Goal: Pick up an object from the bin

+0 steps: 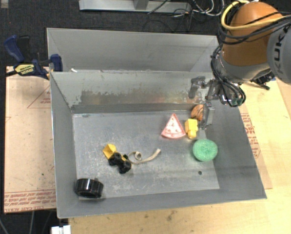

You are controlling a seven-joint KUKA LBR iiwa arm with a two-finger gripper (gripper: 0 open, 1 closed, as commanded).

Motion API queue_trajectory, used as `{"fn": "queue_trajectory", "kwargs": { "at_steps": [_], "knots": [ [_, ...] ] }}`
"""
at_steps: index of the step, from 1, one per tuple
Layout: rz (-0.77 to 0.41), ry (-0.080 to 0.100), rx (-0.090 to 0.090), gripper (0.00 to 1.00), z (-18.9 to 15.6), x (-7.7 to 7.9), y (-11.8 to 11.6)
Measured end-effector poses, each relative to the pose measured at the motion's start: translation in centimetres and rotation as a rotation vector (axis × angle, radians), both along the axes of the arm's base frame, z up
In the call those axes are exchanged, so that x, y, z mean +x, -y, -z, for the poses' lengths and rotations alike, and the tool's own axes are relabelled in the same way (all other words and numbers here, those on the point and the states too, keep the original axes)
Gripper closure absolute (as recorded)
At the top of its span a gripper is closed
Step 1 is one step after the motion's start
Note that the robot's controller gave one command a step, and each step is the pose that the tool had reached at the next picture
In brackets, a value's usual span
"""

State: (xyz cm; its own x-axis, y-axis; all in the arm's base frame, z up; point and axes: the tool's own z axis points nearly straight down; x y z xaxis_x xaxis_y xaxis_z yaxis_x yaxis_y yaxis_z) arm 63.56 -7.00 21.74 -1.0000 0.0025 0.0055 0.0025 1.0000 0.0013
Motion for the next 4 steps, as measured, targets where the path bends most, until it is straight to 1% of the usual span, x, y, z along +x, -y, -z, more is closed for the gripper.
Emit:
{"fn": "queue_trajectory", "kwargs": {
  "at_steps": [1,2,3,4],
  "knots": [
    [-0.001,0.008,-0.001,0.00,-0.5,0.1,0.0],
    [0.031,0.014,-0.001,0.00,4.6,-0.5,0.0],
    [-0.058,0.009,-0.001,0.00,9.8,-0.3,-0.7],
    [0.063,0.006,0.000,0.00,11.8,-0.7,-1.0]
  ]
}}
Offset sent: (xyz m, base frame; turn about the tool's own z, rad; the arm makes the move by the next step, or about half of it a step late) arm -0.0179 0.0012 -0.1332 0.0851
